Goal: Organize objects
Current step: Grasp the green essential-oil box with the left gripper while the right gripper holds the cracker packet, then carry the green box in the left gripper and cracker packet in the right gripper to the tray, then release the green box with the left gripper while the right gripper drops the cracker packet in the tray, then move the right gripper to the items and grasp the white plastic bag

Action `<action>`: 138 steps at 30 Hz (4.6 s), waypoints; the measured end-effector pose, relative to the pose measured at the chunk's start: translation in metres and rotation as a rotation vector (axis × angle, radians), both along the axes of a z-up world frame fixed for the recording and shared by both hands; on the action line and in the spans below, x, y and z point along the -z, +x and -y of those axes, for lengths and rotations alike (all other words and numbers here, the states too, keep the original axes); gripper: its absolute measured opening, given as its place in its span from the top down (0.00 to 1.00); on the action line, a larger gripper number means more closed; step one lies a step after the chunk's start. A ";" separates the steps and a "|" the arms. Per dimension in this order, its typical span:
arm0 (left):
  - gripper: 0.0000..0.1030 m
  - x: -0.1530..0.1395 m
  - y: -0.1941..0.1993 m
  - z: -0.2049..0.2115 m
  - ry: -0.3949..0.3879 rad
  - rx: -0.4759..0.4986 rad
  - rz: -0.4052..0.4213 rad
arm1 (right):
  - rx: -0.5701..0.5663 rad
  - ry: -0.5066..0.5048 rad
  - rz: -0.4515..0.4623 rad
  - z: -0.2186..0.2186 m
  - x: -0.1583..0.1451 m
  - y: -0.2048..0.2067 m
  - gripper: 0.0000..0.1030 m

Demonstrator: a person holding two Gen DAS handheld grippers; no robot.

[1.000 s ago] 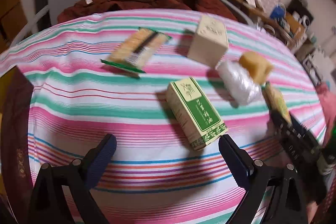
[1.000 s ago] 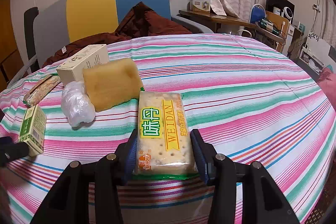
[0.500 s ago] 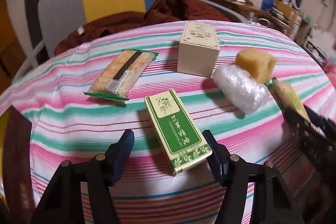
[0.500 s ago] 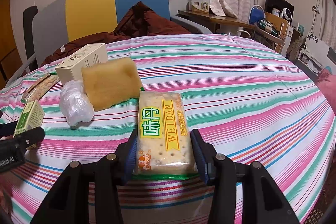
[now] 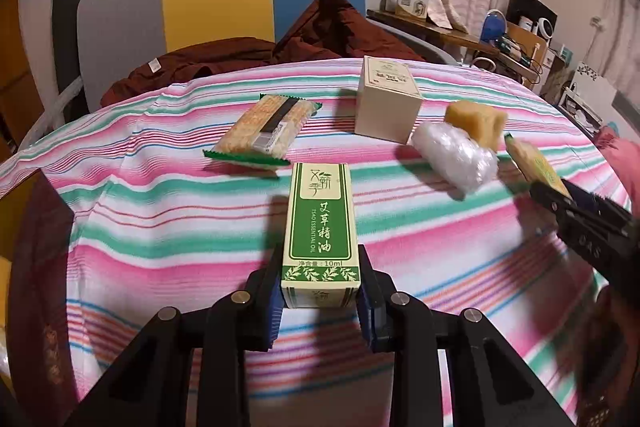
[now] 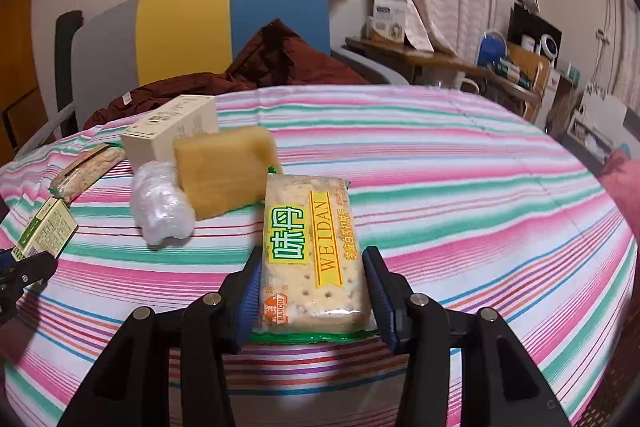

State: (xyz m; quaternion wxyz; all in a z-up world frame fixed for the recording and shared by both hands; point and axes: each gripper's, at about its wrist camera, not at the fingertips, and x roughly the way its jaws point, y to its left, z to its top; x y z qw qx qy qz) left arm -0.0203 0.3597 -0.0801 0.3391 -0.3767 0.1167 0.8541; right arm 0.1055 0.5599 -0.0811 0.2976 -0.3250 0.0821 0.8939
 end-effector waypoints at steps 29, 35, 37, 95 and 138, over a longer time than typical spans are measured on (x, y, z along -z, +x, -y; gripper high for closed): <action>0.70 -0.044 0.066 0.132 0.173 -0.042 -0.034 | -0.290 0.284 0.015 0.083 -0.006 -0.013 0.53; 0.70 -0.054 0.054 0.174 0.197 -0.147 -0.021 | -0.299 0.287 0.045 0.091 -0.003 -0.016 0.53; 0.70 -0.054 0.049 0.187 0.204 -0.178 -0.003 | -0.304 0.282 0.052 0.093 -0.002 -0.016 0.53; 0.00 -0.047 0.031 0.329 0.233 -0.631 0.016 | -0.668 -0.130 0.040 0.342 -0.048 -0.135 0.52; 0.00 -0.054 0.066 0.269 0.228 -0.303 -0.010 | -0.324 -0.203 0.043 0.175 -0.007 -0.045 0.52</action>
